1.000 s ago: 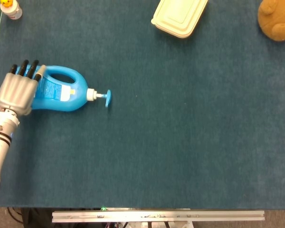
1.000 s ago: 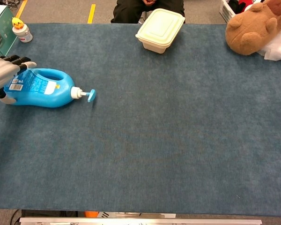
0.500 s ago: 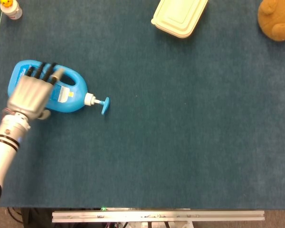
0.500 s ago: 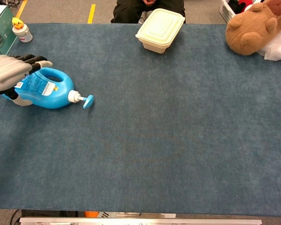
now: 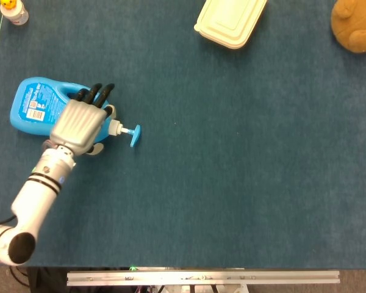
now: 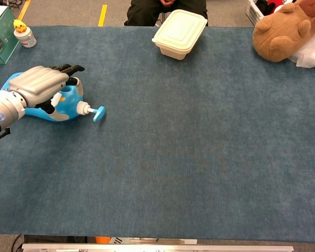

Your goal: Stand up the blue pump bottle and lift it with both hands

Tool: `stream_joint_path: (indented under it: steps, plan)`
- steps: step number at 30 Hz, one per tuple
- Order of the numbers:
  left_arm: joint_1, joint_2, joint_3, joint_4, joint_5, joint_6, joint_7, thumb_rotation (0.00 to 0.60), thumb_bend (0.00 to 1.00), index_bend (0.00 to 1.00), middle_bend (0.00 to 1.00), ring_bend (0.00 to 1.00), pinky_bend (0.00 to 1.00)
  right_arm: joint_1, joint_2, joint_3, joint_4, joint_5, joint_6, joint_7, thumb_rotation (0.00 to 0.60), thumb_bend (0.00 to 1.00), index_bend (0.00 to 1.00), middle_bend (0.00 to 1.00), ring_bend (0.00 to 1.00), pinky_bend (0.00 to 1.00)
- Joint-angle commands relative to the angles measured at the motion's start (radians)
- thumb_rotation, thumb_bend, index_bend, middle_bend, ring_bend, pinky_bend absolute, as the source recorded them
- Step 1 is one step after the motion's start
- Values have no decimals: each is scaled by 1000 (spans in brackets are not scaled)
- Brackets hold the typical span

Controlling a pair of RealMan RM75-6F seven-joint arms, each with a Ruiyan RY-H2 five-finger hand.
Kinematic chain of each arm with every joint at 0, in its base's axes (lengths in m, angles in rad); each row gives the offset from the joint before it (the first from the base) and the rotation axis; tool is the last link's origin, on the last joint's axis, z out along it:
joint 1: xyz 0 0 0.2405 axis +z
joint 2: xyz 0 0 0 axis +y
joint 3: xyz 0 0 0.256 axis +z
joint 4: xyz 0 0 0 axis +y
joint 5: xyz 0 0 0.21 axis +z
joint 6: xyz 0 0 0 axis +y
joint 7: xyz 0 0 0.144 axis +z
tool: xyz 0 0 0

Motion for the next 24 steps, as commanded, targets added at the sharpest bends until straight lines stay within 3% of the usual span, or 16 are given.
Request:
stream_joint_path:
  steps: [1, 11, 24]
  plan:
    - [-16, -27, -10, 15, -20, -1, 20, 600, 174, 349, 0, 0, 144, 0, -4, 0, 9, 4, -4, 8, 600, 17, 133, 272, 265, 278]
    - [-45, -102, -27, 77, -71, 3, 44, 600, 219, 377, 0, 0, 148, -4, -6, 0, 29, 9, -3, 29, 600, 17, 133, 272, 265, 278]
    - [-56, -154, -9, 147, -95, -3, 56, 600, 226, 408, 25, 0, 149, -9, -10, 1, 52, 19, -4, 56, 600, 17, 133, 272, 265, 278]
